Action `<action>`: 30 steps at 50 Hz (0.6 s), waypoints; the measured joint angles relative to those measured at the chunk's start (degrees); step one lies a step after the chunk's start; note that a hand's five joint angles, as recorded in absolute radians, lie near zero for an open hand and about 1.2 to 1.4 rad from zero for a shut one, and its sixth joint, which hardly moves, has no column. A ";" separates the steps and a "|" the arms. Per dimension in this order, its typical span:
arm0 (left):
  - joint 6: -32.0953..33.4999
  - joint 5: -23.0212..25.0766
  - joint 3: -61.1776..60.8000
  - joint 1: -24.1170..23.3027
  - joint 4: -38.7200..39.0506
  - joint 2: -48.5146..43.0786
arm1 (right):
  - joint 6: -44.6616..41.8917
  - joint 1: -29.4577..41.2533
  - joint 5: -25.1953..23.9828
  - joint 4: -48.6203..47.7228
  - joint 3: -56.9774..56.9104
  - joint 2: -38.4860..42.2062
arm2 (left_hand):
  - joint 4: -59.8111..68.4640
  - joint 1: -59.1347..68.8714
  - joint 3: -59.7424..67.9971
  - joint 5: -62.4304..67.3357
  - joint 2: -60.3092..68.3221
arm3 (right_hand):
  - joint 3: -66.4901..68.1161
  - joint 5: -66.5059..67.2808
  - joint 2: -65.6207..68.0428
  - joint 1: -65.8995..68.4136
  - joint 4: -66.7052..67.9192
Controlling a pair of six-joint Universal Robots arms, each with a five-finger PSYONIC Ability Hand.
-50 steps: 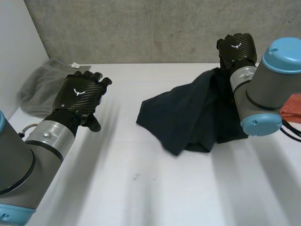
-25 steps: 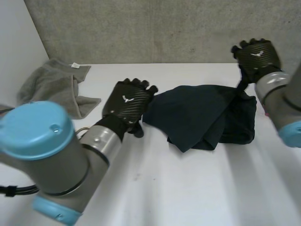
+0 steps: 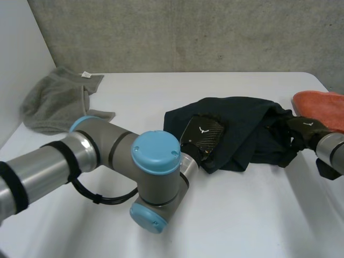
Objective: Fold the laundry.
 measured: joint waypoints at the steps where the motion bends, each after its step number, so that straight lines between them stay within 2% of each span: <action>1: 0.07 -0.06 0.72 0.03 0.01 -0.70 | 0.57 0.04 -0.10 -0.72 -0.03 0.57 | 0.88 1.25 0.93 0.92 0.88 | 0.00 0.00 0.00 0.00 0.00; 3: 0.22 -0.17 1.81 0.11 0.01 -1.77 | 1.49 0.11 -0.23 -1.84 -0.10 1.65 | 4.70 5.66 5.43 4.64 5.32 | 2.06 1.73 2.10 1.52 1.38; 4: 0.49 -0.39 3.13 0.27 0.03 -3.04 | 1.97 0.16 -0.29 -2.51 -0.17 2.33 | 14.75 15.95 14.73 14.20 14.88 | 2.06 1.73 2.10 1.52 1.38; 5: 0.63 -0.50 3.64 0.36 0.05 -3.51 | 3.16 0.30 -0.34 -4.28 -0.51 4.30 | 16.13 17.02 16.06 15.50 16.28 | 12.95 10.72 11.95 9.78 11.28; 7: 1.06 -0.80 4.36 0.50 0.11 -4.17 | 3.43 0.34 -0.31 -4.92 -0.67 4.91 | 17.87 18.62 17.81 17.11 18.53 | 16.48 13.82 16.30 14.12 14.79; 8: 1.75 -1.26 5.01 0.64 0.19 -4.70 | 3.70 0.39 -0.16 -6.02 -0.90 5.64 | 35.03 35.18 33.46 33.66 35.99 | 32.82 28.95 34.09 29.74 31.60; 10: 2.74 -1.90 5.39 0.80 0.30 -5.00 | 3.80 0.41 0.12 -7.56 -1.13 6.01 | 44.95 43.80 42.64 43.27 45.07 | 46.66 44.38 49.55 42.45 48.08; 11: 3.16 -2.17 5.47 0.84 0.36 -4.99 | 3.76 0.41 0.22 -8.10 -1.14 5.97 | 46.17 44.00 43.97 44.09 46.13 | 49.58 47.85 52.57 44.50 51.29; 19: 7.02 -5.28 3.04 1.76 0.67 0.91 | 2.43 0.54 0.47 -10.95 -1.13 0.38 | 47.26 44.00 44.38 44.19 46.66 | 55.29 50.98 54.63 45.43 54.60; 20: 7.91 -6.08 0.74 2.66 0.74 5.58 | 1.61 0.62 0.31 -10.94 -1.26 -3.34 | 47.30 44.00 45.37 44.19 46.66 | 55.35 50.98 54.63 45.43 54.61; 23: 8.14 -6.26 -0.40 3.13 0.70 7.76 | 1.19 0.64 0.21 -10.68 -1.29 -5.01 | 47.30 44.00 45.37 44.19 46.66 | 55.35 50.98 54.63 45.43 54.61; 24: 8.49 -6.53 -4.34 5.13 0.62 16.22 | -1.17 0.69 -0.59 -8.35 -1.86 -12.49 | 47.30 44.00 45.37 44.19 46.66 | 55.35 50.98 54.63 45.43 54.61; 25: 8.49 -6.53 -4.34 5.13 0.62 16.22 | -1.17 0.69 -0.59 -8.35 -1.86 -12.49 | 47.30 44.00 45.37 44.19 46.66 | 55.35 50.98 54.63 45.43 54.61; 26: 8.50 -6.51 -6.76 6.42 0.40 21.72 | -2.32 0.70 -1.07 -6.87 -2.29 -15.34 | 47.33 44.00 46.77 44.19 47.24 | 55.35 50.98 54.63 45.43 54.61; 30: 8.38 -6.33 -10.87 8.65 -0.07 31.47 | -6.58 1.03 -3.29 0.09 -5.48 -22.91 | 47.34 44.00 46.77 44.19 47.32 | 55.35 50.98 54.63 45.43 54.61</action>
